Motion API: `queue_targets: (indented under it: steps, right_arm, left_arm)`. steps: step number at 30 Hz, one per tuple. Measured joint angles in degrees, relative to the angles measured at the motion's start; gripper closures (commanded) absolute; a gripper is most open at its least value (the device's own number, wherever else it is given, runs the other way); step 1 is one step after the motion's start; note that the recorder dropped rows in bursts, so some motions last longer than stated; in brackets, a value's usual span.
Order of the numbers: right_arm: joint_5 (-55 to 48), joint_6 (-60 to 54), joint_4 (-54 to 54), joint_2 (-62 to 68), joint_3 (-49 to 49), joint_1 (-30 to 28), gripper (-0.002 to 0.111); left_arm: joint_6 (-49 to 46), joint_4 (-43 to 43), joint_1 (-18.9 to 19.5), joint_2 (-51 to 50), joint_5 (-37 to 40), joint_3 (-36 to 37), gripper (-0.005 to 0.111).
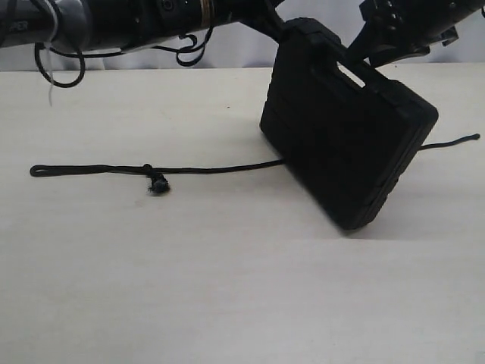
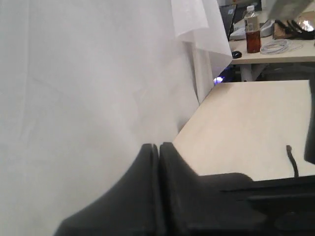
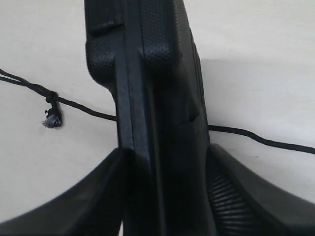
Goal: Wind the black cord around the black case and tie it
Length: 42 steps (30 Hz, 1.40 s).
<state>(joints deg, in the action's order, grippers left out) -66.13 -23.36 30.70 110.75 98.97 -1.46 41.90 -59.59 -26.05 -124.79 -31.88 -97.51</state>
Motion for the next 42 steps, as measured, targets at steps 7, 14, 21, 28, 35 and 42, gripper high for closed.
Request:
queue_targets:
  steps: [7,14,21,28,35,42]
  right_arm:
    - [-0.33,-0.72,1.31,0.0,-0.73,0.08,0.062]
    - [-1.4,-2.37,4.18,0.0,-1.97,0.22,0.062]
    - [-1.4,-2.61,5.07,0.0,-2.11,0.22,0.062]
    - [-1.4,-2.83,5.17,0.0,-2.11,0.22,0.062]
    - [-1.4,-4.69,6.15,0.1,-2.22,0.22,0.062]
    - [-1.55,-7.2,6.31,0.14,-1.8,0.22,0.062]
  left_arm:
    - [0.0,0.0,-0.12,-3.08,2.61,-1.14,0.107]
    - [2.19,-3.61,-0.12,-3.43,1.24,-1.25,0.107]
    - [5.0,-9.29,-0.56,-3.43,0.77,-1.25,0.107]
    - [7.26,-11.65,-0.56,-3.43,1.64,-1.56,0.107]
    - [8.35,-12.18,-0.56,-4.52,1.23,-2.49,0.107]
    - [8.66,-11.97,-0.56,-4.73,1.01,-2.52,0.107]
